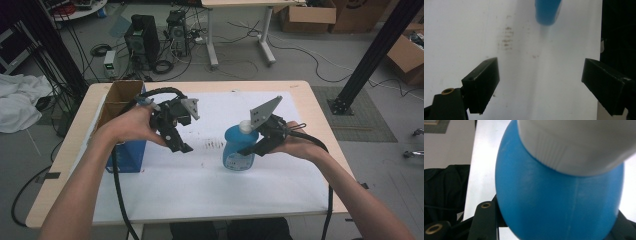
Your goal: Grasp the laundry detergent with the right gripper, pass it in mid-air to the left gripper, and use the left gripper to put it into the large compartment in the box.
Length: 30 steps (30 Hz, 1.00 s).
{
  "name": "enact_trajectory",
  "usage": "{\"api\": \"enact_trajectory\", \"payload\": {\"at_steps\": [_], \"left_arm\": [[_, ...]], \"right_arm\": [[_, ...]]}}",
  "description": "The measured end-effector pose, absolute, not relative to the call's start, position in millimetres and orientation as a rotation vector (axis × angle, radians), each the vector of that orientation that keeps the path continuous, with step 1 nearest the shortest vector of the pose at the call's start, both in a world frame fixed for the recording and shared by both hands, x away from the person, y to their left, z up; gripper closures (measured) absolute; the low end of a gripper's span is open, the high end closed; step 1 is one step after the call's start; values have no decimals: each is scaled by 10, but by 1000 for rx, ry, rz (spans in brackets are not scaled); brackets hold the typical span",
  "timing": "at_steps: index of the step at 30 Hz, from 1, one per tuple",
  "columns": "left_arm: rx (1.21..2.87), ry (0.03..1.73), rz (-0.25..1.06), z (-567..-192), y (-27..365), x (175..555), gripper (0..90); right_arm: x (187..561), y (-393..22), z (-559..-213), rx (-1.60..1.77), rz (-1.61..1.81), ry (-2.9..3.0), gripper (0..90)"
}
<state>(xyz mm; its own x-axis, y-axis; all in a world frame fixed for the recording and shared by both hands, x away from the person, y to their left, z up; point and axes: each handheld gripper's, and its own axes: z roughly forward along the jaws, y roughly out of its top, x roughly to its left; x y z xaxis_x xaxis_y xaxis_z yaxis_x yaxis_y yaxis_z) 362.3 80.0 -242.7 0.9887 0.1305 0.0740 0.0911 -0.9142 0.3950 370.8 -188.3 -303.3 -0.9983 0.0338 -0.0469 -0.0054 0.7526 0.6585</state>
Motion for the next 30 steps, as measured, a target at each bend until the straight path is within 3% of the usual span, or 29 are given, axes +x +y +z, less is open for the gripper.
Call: {"api": "enact_trajectory", "payload": {"at_steps": [30], "left_arm": [[2683, 47, 21, -2382, 148, 3760, 158]], "right_arm": [[3758, -1554, -3052, -53, 1093, 2902, 455]]}}
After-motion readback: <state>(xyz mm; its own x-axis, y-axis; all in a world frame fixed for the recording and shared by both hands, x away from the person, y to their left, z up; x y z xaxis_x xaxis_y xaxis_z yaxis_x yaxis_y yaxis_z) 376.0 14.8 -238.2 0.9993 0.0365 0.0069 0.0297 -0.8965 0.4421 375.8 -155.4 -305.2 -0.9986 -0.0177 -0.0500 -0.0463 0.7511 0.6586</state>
